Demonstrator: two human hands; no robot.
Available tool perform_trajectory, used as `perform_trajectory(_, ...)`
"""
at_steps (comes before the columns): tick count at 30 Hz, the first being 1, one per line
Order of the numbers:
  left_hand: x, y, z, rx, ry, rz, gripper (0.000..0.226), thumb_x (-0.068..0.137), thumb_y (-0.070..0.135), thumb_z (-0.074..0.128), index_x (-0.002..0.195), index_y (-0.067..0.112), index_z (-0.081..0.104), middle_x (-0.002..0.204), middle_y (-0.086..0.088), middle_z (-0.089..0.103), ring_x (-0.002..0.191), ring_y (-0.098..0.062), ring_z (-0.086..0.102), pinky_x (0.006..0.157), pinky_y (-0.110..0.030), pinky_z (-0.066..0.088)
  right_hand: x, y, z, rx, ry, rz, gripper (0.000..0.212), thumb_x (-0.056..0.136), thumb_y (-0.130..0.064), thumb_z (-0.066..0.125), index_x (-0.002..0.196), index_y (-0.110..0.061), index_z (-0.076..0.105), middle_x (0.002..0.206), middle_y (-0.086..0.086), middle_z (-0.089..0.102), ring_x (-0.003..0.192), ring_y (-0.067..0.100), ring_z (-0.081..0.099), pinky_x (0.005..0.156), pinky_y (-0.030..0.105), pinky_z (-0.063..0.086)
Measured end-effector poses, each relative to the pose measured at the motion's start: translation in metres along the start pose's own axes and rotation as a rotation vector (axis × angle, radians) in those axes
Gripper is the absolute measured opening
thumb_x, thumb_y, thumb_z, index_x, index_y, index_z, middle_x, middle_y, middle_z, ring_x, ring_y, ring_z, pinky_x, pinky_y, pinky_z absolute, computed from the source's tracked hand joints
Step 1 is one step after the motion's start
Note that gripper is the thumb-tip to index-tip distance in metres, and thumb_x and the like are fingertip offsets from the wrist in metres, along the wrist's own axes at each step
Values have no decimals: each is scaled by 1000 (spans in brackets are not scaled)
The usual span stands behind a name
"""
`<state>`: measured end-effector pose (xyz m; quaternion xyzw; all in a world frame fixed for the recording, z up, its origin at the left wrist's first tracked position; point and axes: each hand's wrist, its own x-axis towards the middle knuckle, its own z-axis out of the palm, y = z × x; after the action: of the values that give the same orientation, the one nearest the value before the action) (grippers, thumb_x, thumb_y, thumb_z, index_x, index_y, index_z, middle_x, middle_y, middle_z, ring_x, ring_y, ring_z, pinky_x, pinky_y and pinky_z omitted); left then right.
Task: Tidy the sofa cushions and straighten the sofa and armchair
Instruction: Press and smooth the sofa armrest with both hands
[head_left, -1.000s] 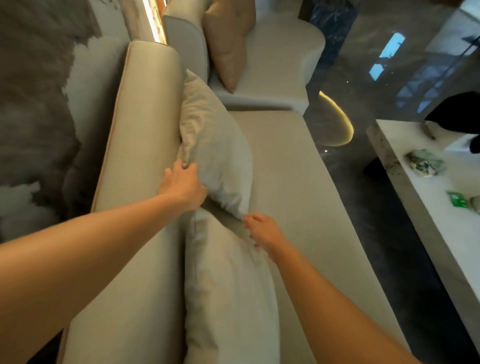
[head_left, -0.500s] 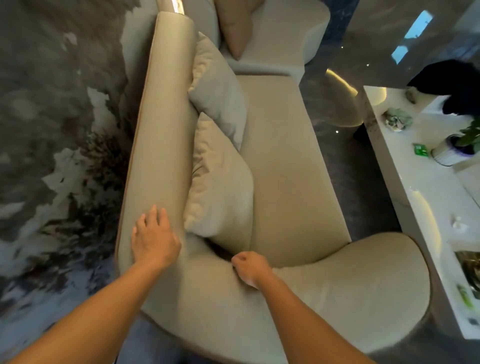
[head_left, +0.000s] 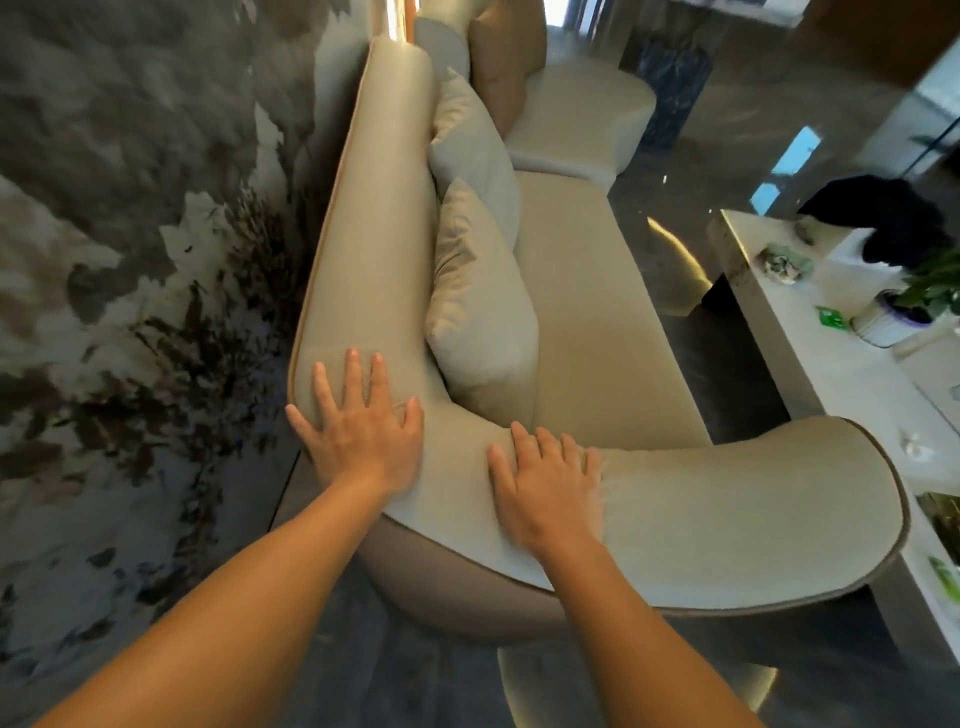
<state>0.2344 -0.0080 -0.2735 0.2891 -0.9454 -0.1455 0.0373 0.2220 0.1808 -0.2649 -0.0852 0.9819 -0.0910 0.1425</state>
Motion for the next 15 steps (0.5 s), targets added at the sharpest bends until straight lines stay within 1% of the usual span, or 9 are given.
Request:
perform_trajectory(2, 2, -4, 10, -14, 111, 22, 72, 87, 61, 15, 152, 31, 18, 163, 6, 12, 147, -28, -2, 113, -64, -1, 2, -3, 7, 12, 75, -2, 74, 89, -65, 3, 153, -34, 24, 161, 2, 31, 149, 30, 19, 120, 53, 5)
perform_trajectory(3, 5, -4, 13, -20, 141, 36, 73, 85, 62, 15, 151, 31, 21, 162, 6, 15, 147, -29, 0, 113, -64, -1, 3, -3, 9, 24, 118, -3, 75, 88, -64, 3, 152, -34, 27, 159, 3, 35, 147, 31, 22, 120, 54, 7)
perform_trajectory(5, 8, -4, 15, -25, 143, 55, 74, 83, 64, 16, 150, 32, 25, 162, 6, 16, 147, -30, 1, 112, -64, -1, 3, -2, 11, 4, 172, -17, 73, 88, -62, 5, 150, -33, 33, 155, 4, 42, 143, 32, 29, 118, 55, 12)
perform_trajectory(8, 19, -6, 13, -21, 132, 87, 73, 82, 64, 20, 149, 35, 25, 162, 6, 15, 147, -30, -1, 112, -64, -2, 10, -15, 6, -17, 143, 23, 68, 92, -60, 9, 151, -34, 31, 154, 4, 42, 143, 33, 30, 117, 55, 12)
perform_trajectory(9, 25, -9, 12, -15, 127, 89, 73, 82, 65, 21, 149, 36, 25, 162, 7, 15, 147, -30, -1, 113, -65, -2, 12, -22, 6, -30, 145, 42, 67, 92, -59, 11, 149, -33, 34, 151, 5, 45, 140, 33, 34, 115, 55, 15)
perform_trajectory(11, 40, -14, 14, -13, 154, 74, 73, 80, 65, 23, 148, 38, 26, 162, 8, 16, 147, -29, 0, 113, -64, -1, 20, -34, 4, -51, 201, 42, 65, 91, -57, 12, 142, -33, 43, 139, 5, 56, 128, 32, 45, 107, 55, 23)
perform_trajectory(13, 62, -15, 13, -20, 166, 79, 73, 80, 66, 24, 148, 39, 27, 161, 9, 17, 147, -28, 0, 114, -63, 0, 36, -46, 1, -22, 229, 54, 64, 90, -56, 12, 136, -33, 49, 130, 5, 60, 120, 30, 50, 102, 53, 27)
perform_trajectory(15, 87, -20, 11, -17, 153, 85, 72, 80, 65, 24, 148, 40, 26, 162, 10, 15, 147, -27, 0, 114, -62, 0, 55, -59, 2, -17, 247, 50, 61, 90, -56, 14, 129, -32, 54, 126, 5, 62, 116, 30, 51, 100, 53, 28)
